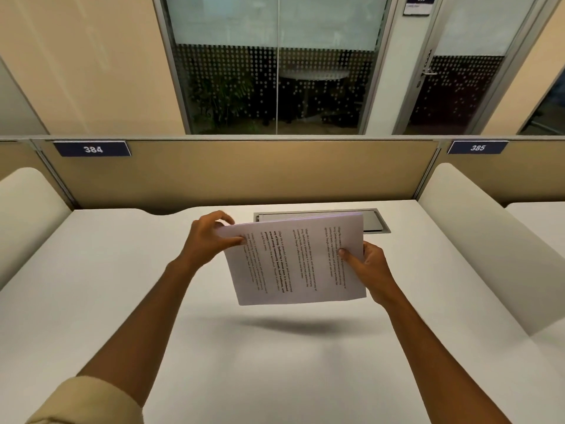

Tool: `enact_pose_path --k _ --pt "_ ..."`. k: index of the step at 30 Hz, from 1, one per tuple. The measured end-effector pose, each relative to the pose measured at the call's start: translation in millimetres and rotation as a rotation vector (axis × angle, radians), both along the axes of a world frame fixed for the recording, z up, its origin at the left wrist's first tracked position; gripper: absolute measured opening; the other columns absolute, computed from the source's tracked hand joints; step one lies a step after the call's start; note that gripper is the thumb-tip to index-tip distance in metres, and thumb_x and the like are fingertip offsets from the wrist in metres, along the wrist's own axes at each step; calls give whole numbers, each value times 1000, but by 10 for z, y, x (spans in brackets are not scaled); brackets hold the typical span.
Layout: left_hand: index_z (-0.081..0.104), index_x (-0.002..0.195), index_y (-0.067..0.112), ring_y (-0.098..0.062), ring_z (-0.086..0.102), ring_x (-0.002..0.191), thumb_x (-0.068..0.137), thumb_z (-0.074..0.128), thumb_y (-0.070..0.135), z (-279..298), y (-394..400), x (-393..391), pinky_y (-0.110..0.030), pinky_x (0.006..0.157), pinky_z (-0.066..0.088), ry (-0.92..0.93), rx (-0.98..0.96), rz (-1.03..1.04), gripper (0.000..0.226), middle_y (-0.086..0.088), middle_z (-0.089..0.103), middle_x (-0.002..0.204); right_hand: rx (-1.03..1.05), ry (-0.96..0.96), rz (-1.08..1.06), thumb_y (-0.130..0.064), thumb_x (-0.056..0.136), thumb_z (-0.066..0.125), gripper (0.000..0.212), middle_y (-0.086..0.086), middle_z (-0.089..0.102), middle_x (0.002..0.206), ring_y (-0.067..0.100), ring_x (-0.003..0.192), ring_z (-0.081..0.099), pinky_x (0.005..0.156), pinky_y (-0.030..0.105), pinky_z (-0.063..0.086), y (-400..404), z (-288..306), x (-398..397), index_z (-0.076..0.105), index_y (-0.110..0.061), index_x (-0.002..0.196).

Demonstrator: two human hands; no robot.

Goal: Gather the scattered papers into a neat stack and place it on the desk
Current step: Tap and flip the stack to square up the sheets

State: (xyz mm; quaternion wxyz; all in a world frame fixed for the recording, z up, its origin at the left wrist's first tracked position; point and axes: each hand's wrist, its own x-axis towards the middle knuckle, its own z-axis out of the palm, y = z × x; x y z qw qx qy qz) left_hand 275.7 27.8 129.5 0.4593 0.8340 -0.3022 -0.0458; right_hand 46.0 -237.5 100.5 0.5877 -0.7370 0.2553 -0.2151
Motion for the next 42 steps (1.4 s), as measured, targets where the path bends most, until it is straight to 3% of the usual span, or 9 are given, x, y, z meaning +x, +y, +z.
enact_pose_path --k 4,7,10,15,20,24,30,35,42 --pt "61 109 7 -24 71 84 77 78 13 -202 140 -191 -23 65 57 449 -351 -71 36 -8 74 94 59 4 11 -25 88 68 20 2 73 102 27 85 72 70 37 60 21 -83 3 63 -22 107" --pt "65 112 11 -32 68 100 86 68 17 -479 152 -365 -44 82 58 635 -468 -76 27 -10 73 108 105 1 4 -22 89 67 23 5 73 105 30 86 71 75 44 60 68 -167 18 63 -19 112" --pt "66 110 14 -34 67 101 91 62 16 -705 116 -530 -49 86 57 618 -437 41 20 -10 72 110 132 0 -20 -19 90 65 20 7 73 105 30 85 72 75 45 60 119 -244 -2 63 -17 110" --pt "64 111 16 -21 70 92 96 55 14 -809 68 -718 -31 74 58 530 -473 103 17 -4 72 106 152 -8 -64 -17 89 67 24 7 73 104 25 86 71 71 36 60 204 -350 -45 64 -13 113" --pt "60 113 18 -19 69 92 97 52 18 -845 16 -786 -35 75 58 450 -460 160 17 -2 70 105 166 -34 -96 -16 89 66 18 1 72 102 21 87 70 72 34 59 283 -387 -92 64 -23 105" --pt "59 117 17 -23 68 93 95 54 25 -958 64 -866 -38 76 59 437 -447 181 24 -5 69 106 177 -19 -110 -17 91 64 29 2 68 105 22 93 68 72 29 58 357 -532 -145 58 -19 119" --pt "60 115 19 -27 65 101 95 56 13 -1255 185 -1048 -34 77 57 492 -406 193 22 -7 68 107 275 15 -125 -13 91 64 39 7 66 116 25 109 63 88 39 57 483 -906 -251 53 -18 128" --pt "59 117 21 -24 65 101 94 56 13 -1209 183 -1034 -32 78 57 486 -391 169 25 -6 68 110 277 18 -115 -11 92 62 42 7 64 120 26 111 62 91 43 55 466 -880 -211 50 -18 132" --pt "57 118 23 -21 67 95 81 55 30 -1116 167 -1008 -25 72 59 443 -415 174 38 -3 67 107 231 -9 -125 -11 92 61 43 5 64 116 23 105 62 90 40 55 432 -760 -165 48 -19 133"
